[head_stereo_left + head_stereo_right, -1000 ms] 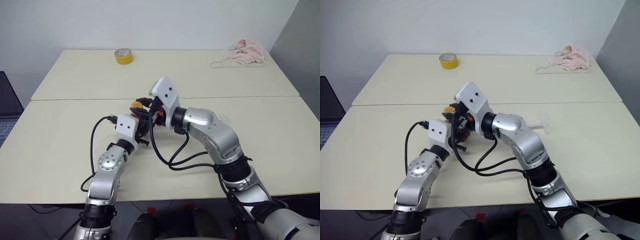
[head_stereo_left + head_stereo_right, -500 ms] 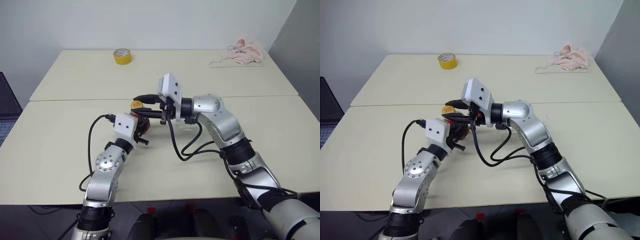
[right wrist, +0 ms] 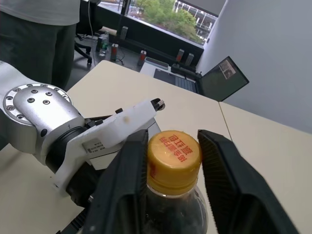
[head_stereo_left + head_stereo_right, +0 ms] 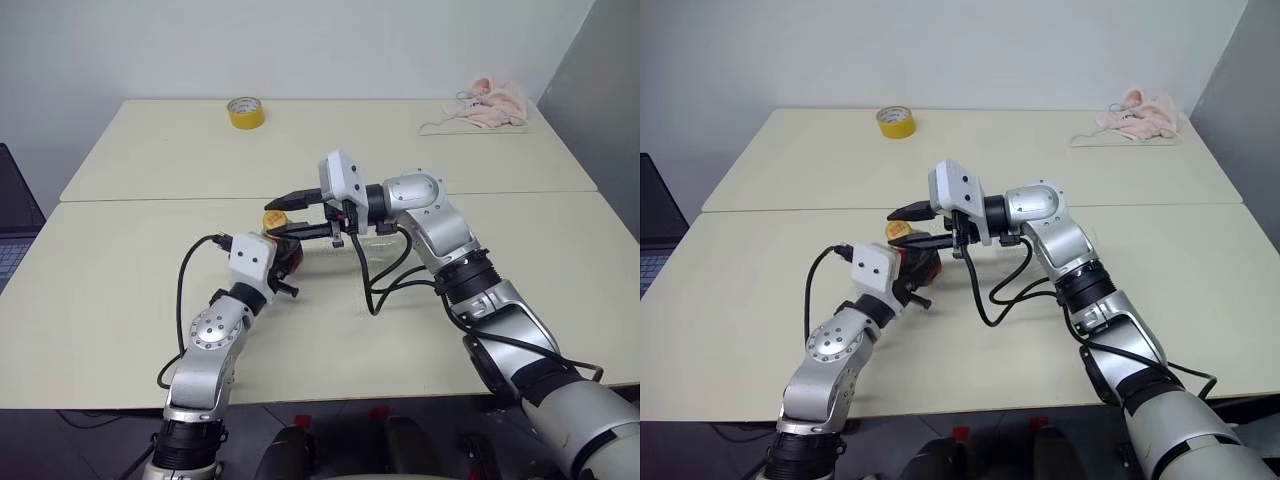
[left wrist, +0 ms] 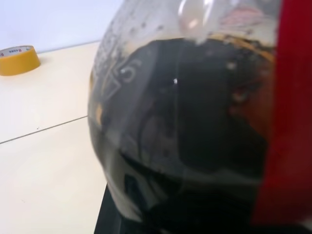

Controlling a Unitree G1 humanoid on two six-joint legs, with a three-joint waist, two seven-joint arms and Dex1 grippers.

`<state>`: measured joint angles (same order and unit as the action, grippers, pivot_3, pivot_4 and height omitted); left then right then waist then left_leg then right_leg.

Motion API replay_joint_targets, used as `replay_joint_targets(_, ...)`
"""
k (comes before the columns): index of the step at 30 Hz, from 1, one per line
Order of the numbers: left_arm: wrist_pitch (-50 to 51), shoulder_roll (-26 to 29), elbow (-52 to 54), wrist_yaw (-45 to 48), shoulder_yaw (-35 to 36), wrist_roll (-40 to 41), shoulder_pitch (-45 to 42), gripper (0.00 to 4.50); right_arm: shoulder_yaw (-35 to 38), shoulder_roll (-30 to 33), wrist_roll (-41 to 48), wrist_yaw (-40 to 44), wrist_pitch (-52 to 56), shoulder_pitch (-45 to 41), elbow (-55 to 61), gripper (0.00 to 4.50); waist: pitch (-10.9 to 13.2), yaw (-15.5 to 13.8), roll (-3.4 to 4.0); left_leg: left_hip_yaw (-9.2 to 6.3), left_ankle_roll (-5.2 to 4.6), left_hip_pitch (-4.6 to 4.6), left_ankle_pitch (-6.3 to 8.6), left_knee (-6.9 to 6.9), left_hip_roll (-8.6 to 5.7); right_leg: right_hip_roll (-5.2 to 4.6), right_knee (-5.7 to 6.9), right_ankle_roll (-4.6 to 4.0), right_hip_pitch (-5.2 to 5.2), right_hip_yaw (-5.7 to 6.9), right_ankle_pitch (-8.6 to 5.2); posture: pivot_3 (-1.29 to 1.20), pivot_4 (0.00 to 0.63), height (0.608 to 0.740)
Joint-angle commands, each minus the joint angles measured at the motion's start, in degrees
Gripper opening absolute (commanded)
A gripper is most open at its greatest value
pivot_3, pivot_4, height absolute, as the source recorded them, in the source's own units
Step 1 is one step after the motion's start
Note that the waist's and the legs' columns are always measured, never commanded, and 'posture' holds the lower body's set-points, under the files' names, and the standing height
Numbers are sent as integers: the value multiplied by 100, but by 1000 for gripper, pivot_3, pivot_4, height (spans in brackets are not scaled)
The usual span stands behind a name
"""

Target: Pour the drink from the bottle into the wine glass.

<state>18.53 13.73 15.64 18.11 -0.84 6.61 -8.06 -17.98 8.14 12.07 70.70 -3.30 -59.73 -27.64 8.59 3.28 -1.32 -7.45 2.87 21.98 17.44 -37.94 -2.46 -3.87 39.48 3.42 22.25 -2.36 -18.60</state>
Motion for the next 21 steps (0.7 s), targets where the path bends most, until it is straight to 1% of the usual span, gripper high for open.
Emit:
replay_joint_targets(1, 53, -7, 249, -22, 42, 76, -39, 803, -48, -159, 44, 137, 13, -89, 374, 2897, 1, 4, 1, 1, 0, 0, 0, 1, 0, 0, 0, 0, 1, -1, 0, 0, 150, 740)
replay_joint_targets(3, 83, -11, 272, -20, 45, 82, -31, 794, -15, -171, 42, 47, 137, -23, 478, 3528, 1, 3, 2, -2, 0, 1, 0, 1, 2, 0, 1, 0, 2, 2, 0, 0, 150, 740)
replay_joint_targets(4, 90, -15, 282, -21, 46, 83, -25, 794, 8, -178, 48, -1, 208, 10, 534, 3955, 1, 1, 2, -2, 0, 0, 0, 1, 2, 0, 2, 0, 2, 2, 0, 0, 150, 740)
replay_joint_targets(6, 116, -44, 306, -50, 58, 95, -10, 794, 148, -201, 9, -437, 532, 138, 759, 4500, 1, -2, 2, -2, 0, 0, 0, -1, 0, -1, 1, 0, 0, 2, 0, 0, 150, 740)
replay_joint_targets(8, 152, -86, 334, -106, 79, 99, 3, 794, 384, -256, 1, -1157, 1030, 318, 1073, 4500, 1, -18, 1, -3, 0, 0, 0, -1, -3, -5, 1, 0, 0, 3, 0, 0, 150, 740)
replay_joint_targets(13, 249, -131, 405, -192, 59, 74, 31, 794, 696, -410, 63, -2393, 2065, 759, 1916, 4500, 1, -18, 1, -3, 1, 1, 0, -3, -6, -9, 3, 0, 0, 3, 0, 0, 150, 740)
replay_joint_targets(17, 349, -200, 410, -376, 58, -20, -30, 794, 859, -671, 205, -3354, 3051, 1260, 2946, 4500, 1, -10, 2, -2, 0, 2, 0, 0, -5, -8, 5, 0, 2, 2, 0, 0, 150, 740)
replay_joint_targets(21, 478, -264, 433, -518, 60, -31, -58, 794, 765, -696, 244, -3670, 3522, 1635, 3628, 4500, 1, -7, 2, -1, 0, 2, 0, 1, -5, -8, 7, 0, 3, 2, 0, 0, 150, 740)
